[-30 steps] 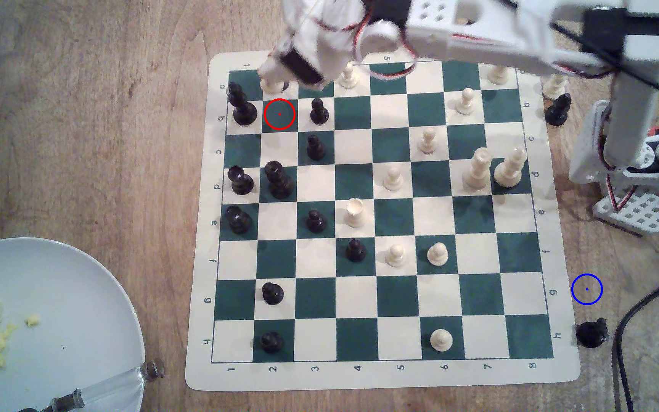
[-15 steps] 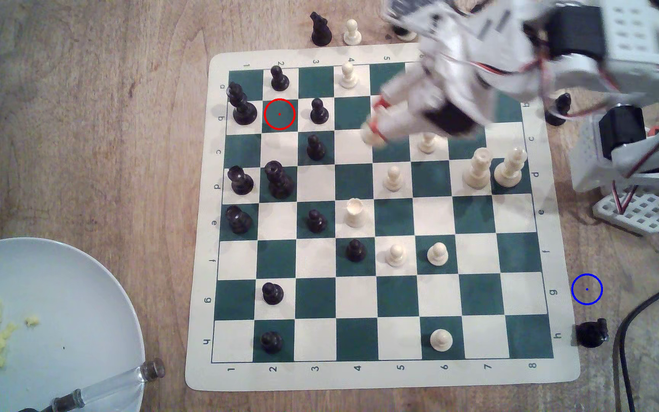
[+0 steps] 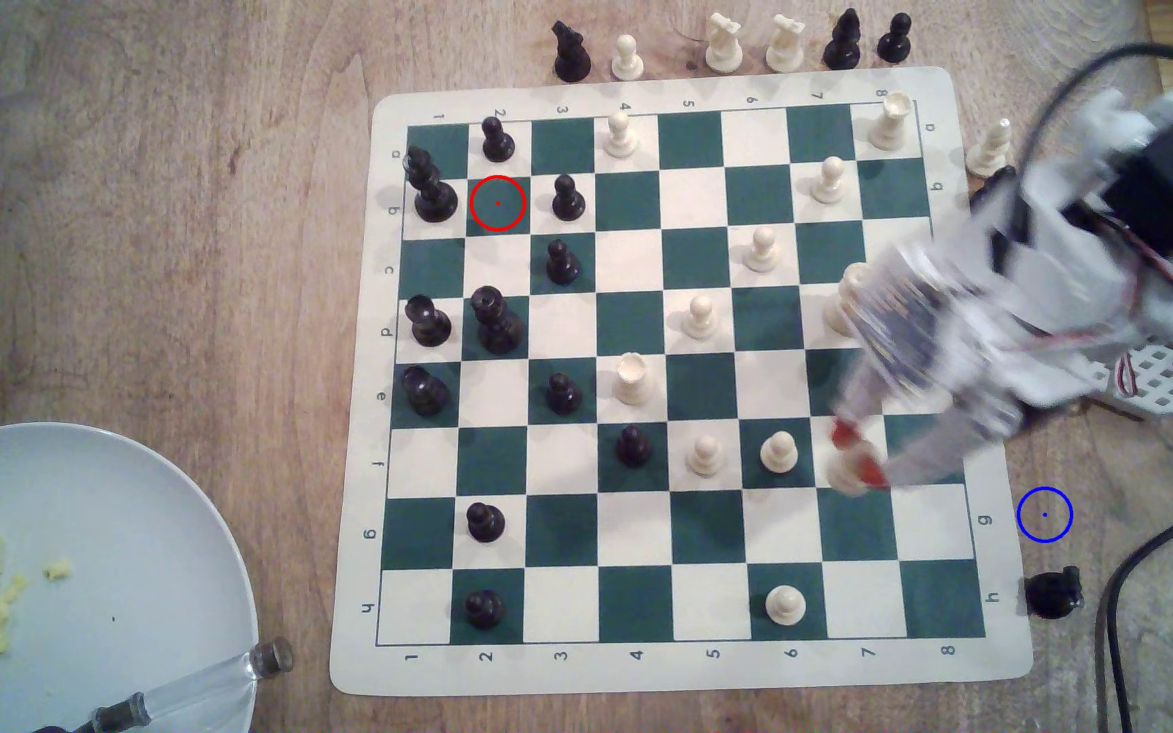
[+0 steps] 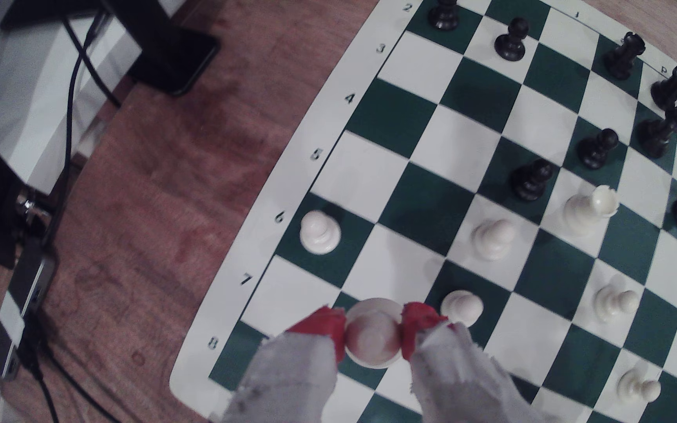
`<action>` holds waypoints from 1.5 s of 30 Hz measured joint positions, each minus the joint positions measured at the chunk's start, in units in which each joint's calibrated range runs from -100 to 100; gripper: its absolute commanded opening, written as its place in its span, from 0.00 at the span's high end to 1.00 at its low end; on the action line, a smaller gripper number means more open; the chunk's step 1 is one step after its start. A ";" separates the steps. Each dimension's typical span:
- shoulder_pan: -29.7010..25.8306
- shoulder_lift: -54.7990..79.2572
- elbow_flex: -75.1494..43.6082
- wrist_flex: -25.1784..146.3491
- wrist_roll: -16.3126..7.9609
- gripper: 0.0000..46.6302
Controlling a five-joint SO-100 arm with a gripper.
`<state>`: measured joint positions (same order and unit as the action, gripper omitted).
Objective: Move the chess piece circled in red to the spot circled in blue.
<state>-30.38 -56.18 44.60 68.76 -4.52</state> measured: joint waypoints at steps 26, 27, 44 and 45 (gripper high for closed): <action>-21.24 -20.61 23.95 6.93 1.86 0.99; -21.83 -21.45 24.85 6.93 1.81 0.99; -29.79 -28.66 32.17 6.93 1.51 0.99; -30.16 -29.07 33.44 6.93 1.71 0.99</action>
<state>-60.55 -85.25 78.04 75.70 -2.81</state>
